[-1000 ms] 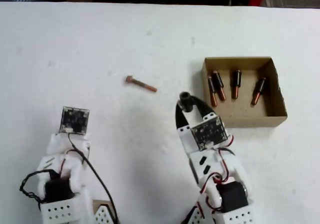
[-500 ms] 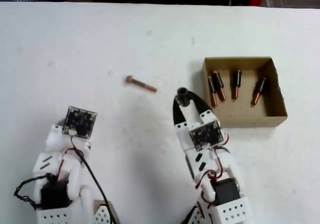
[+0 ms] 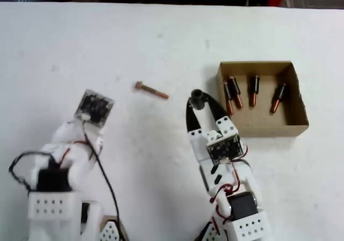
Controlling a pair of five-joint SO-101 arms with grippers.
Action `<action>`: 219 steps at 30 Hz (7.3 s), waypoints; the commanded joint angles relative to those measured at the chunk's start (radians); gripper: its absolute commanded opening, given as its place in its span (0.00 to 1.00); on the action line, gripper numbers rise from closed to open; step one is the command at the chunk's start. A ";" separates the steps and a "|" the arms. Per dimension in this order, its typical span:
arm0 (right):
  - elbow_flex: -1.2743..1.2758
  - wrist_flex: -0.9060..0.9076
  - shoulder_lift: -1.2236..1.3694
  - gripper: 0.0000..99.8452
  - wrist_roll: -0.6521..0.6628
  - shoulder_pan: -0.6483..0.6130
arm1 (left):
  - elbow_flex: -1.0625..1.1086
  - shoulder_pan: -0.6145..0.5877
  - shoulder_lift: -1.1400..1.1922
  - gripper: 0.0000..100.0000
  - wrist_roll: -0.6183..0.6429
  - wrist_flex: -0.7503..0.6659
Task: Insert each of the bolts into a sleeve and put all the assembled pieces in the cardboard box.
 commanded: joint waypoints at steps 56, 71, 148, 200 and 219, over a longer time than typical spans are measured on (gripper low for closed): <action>0.009 0.036 -0.010 0.02 -0.012 0.091 | -1.330 0.252 1.656 0.22 1.318 -0.049; 0.009 0.056 -0.010 0.02 -0.012 0.091 | -1.433 0.228 1.842 0.22 1.413 -0.091; 0.009 0.236 -0.010 0.02 -0.012 -0.090 | -1.405 0.337 1.463 0.02 0.526 0.502; 0.009 -0.085 -0.010 0.02 -0.109 -0.351 | -0.356 0.533 -0.122 0.02 0.483 -0.384; 0.009 -0.036 -0.010 0.02 -0.103 -0.348 | -0.279 0.535 -0.191 0.02 0.574 -0.384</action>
